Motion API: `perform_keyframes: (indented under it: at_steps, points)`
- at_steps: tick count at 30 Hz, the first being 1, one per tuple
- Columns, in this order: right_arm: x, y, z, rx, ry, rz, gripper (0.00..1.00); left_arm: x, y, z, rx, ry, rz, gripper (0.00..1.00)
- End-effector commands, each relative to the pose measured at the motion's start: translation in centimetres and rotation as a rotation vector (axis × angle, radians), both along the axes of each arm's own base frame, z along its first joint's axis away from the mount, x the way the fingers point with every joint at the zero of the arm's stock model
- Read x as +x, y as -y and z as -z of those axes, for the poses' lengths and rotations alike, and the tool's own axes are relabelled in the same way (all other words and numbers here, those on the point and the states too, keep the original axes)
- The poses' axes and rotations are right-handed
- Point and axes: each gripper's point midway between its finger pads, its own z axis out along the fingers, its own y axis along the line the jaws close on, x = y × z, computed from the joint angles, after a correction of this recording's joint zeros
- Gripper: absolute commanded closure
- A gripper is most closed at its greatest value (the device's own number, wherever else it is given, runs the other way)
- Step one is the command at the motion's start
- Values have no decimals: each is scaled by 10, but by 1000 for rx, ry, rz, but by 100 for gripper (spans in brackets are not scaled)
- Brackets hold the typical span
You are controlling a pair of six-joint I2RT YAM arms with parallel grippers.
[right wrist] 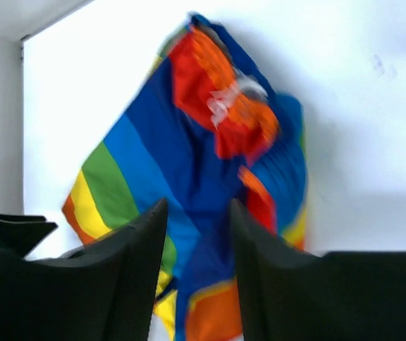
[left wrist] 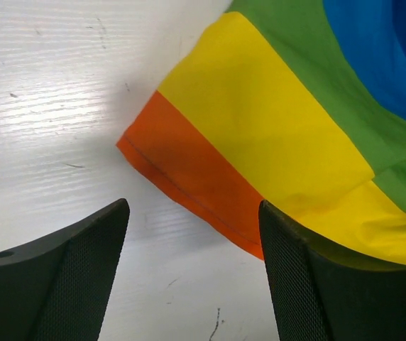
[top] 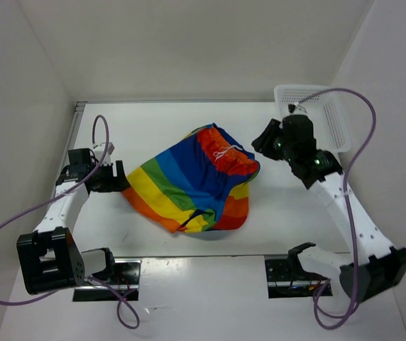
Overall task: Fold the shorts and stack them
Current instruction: Fold the shorts
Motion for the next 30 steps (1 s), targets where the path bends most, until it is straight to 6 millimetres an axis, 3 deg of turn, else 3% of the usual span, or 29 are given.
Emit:
perform_keyframes:
  at_steps: [1, 2, 4, 5, 6, 7, 8, 9, 10, 12, 13, 14, 15, 16, 17, 18, 21, 22, 23, 26, 28, 30]
  points:
    - [43, -25, -30, -22, 93, -29, 67, 9, -11, 3, 33, 23, -27, 19]
    - [59, -38, -34, -29, 99, -54, 72, 9, -13, 8, 31, 12, -36, 19]
    - [73, -62, -35, -20, 108, -125, 83, 9, -16, 21, 25, -15, -45, 19]
    - [80, -76, -48, -21, 136, -163, 83, 8, -16, 27, 22, -29, -45, 17]
    - [96, -90, -22, -53, 82, -183, 83, 9, -14, 34, 8, -44, -38, 13]
    - [101, -99, -13, -65, 59, -210, 82, 11, -13, 36, -1, -44, -31, 10]
    - [112, -107, -19, -67, 71, -208, 75, 13, -11, 37, -9, -42, -25, 8]
    - [124, -119, 10, -103, 22, -232, 72, 18, -11, 42, -17, -38, -19, 6]
    - [134, -118, 18, -125, 14, -203, 70, 17, -9, 47, -29, -54, -14, 5]
    - [155, -120, 18, -148, 34, -173, 50, 18, -7, 57, -44, -76, -8, 5]
    - [165, -121, 48, -196, -20, -169, 41, 20, -6, 59, -51, -75, -3, 5]
    - [178, -120, 40, -218, 4, -145, 29, 21, -7, 61, -51, -75, -3, 7]
    - [185, -119, 48, -246, -9, -131, 26, 22, -7, 66, -54, -85, -3, 12]
    - [195, -118, 77, -294, -53, -125, 26, 24, -7, 68, -53, -81, -3, 17]
    - [204, -115, 74, -319, -51, -91, 24, 23, -4, 72, -56, -96, 7, 23]
    - [209, -113, 82, -356, -59, -92, 24, 25, -4, 71, -53, -84, 7, 36]
    - [228, -107, 109, -456, -91, -70, 25, 23, -5, 77, -50, -105, 2, 65]
    - [240, -110, 119, -477, -93, -66, 25, 27, -6, 74, -47, -95, 2, 80]
    - [241, -104, 129, -521, -119, -50, 25, 23, -7, 78, -45, -118, -3, 87]
    - [254, -106, 150, -576, -152, -62, 27, 28, -8, 73, -44, -113, -3, 96]
    - [261, -109, 149, -573, -132, -63, 29, 30, -8, 70, -43, -111, -3, 98]
    - [263, -106, 165, -578, -166, -73, 31, 35, -10, 65, -41, -99, -3, 99]
